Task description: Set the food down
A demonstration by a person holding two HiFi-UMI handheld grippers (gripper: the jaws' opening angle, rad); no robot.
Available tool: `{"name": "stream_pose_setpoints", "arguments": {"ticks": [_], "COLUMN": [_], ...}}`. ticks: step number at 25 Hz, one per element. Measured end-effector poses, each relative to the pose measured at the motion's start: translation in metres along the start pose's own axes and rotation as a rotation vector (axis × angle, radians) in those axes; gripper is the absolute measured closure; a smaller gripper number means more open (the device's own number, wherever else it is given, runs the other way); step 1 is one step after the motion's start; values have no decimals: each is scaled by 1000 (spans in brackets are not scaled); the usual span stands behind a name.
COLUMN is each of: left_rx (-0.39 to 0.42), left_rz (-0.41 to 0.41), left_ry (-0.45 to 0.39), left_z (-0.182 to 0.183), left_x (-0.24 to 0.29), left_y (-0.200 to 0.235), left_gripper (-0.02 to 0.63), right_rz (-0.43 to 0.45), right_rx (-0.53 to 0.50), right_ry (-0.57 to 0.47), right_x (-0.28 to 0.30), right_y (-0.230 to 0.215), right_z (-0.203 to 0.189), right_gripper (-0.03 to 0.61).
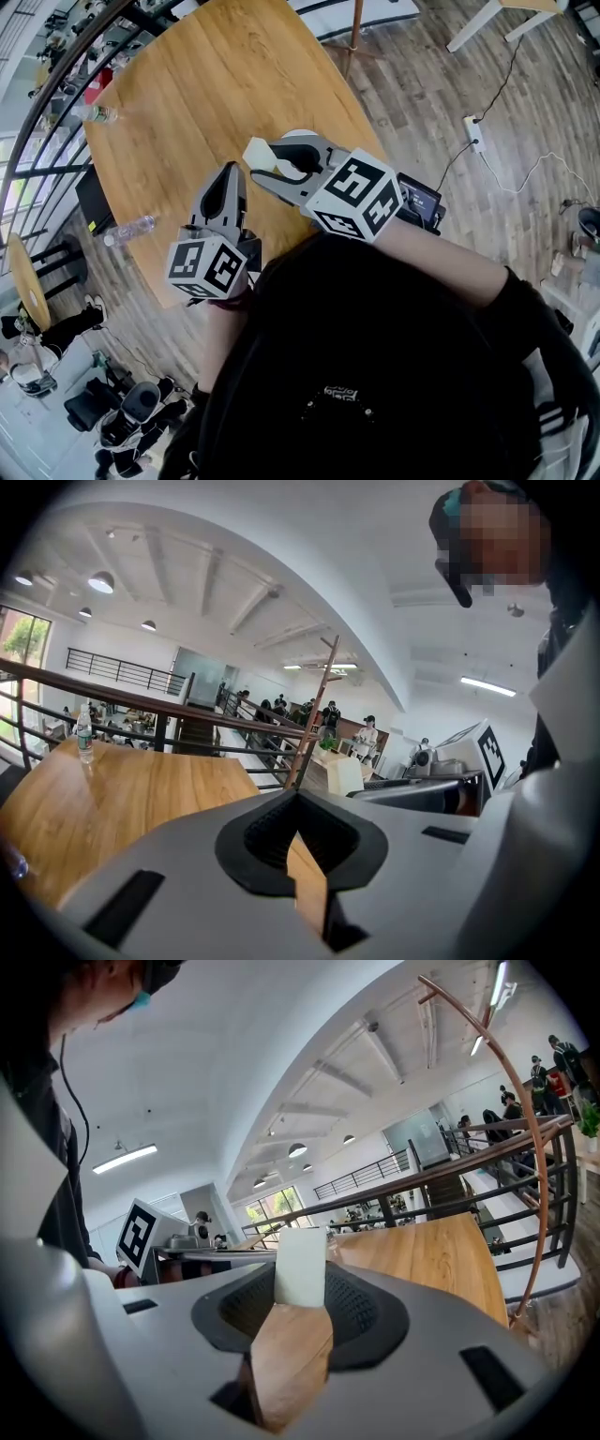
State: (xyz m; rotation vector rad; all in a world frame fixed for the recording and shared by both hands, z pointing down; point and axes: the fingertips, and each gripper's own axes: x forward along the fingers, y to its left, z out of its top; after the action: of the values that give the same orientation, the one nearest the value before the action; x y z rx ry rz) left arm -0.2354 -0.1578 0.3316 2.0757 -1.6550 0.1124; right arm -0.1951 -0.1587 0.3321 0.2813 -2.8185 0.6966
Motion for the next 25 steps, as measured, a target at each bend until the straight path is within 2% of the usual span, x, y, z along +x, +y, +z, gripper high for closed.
{"name": "stream_pose_setpoints", "arguments": {"ticks": [11, 25], "left_rx": [-24, -65], "left_rz": [26, 40], "left_ry": [19, 70], "left_z": [-13, -39], "left_x": [-5, -13], "left_y": [29, 54], "left_gripper": [612, 612], "right_rz": [11, -16], "right_rx": [-17, -60], "right_ry": [80, 165], "right_x": [28, 60], "right_y": [2, 1], "right_z": [-20, -50], "right_gripper": [405, 405]}}
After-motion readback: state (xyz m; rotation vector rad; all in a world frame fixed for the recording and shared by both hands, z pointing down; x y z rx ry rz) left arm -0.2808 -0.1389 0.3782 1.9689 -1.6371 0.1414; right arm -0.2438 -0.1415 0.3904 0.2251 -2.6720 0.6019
